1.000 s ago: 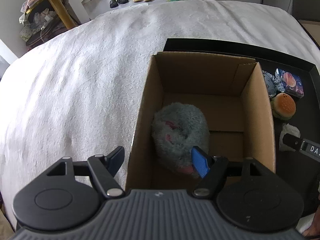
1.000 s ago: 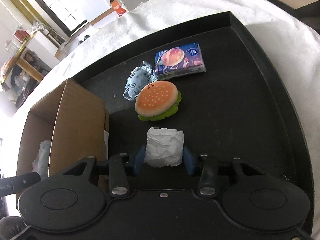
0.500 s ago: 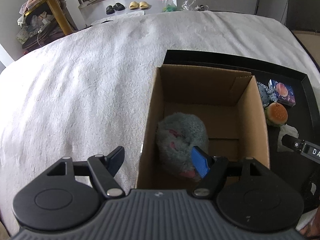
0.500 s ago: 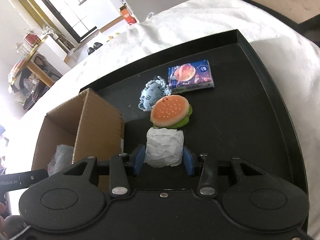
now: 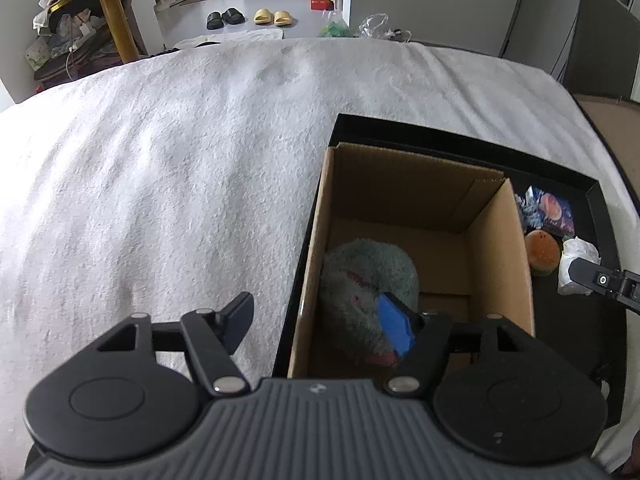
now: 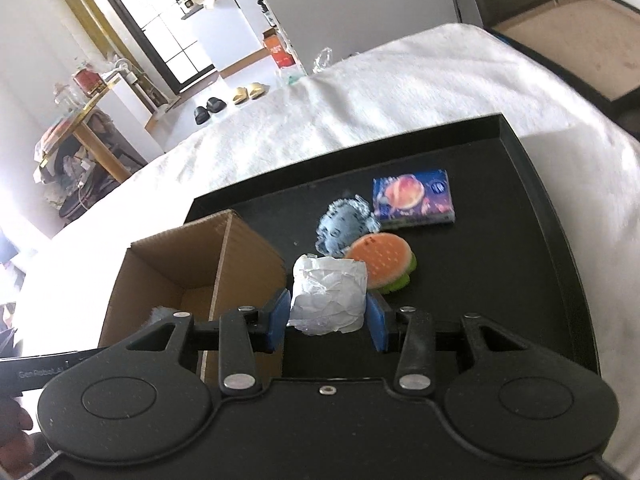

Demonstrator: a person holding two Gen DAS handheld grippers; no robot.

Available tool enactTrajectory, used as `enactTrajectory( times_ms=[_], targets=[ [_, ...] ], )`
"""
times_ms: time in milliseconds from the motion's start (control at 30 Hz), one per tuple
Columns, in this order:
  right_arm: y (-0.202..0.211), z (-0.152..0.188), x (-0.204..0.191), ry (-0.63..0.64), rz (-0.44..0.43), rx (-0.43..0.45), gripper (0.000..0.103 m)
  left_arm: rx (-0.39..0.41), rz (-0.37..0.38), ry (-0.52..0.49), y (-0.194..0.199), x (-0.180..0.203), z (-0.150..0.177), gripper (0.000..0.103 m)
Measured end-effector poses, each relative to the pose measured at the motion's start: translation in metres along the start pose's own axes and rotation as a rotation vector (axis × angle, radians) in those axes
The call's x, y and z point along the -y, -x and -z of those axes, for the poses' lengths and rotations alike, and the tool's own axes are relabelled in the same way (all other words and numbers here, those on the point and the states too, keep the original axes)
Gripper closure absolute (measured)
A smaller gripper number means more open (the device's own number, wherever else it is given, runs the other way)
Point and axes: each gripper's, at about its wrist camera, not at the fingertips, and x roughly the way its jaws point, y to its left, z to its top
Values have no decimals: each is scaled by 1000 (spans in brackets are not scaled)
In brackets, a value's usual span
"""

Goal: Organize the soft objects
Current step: 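Carry the white tissue into the box and release it with the right gripper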

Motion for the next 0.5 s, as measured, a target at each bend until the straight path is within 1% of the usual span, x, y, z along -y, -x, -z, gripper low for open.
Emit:
enactTrajectory(
  times_ms=[100, 300, 367, 500],
  targets=[
    [3, -4, -8, 16, -2, 11, 62, 9, 15, 10, 0, -3, 0, 36],
    [7, -13, -28, 49, -11, 28, 62, 8, 44, 33, -3, -11, 2, 44],
    [7, -15, -36, 59, -16, 32, 62, 6, 51, 41, -4, -14, 3, 51],
    [7, -18, -52, 81, -25, 36, 62, -6, 76, 68, -8, -20, 5, 60]
  ],
)
